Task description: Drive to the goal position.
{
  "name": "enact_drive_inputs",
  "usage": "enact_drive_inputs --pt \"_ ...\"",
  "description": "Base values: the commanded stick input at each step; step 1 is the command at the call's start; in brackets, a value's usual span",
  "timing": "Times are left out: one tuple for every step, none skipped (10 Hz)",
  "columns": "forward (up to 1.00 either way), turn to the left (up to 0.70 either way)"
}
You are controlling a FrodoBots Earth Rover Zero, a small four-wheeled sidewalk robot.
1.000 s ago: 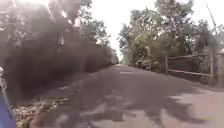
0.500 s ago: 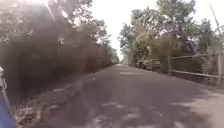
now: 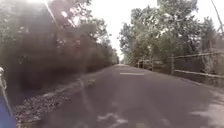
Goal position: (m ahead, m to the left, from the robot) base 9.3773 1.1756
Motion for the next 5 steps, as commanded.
enact_drive_inputs --pt "0.7 0.0" --pt "0.7 0.0" --pt "0.7 0.0" --pt "0.7 0.0" --pt "0.7 0.0"
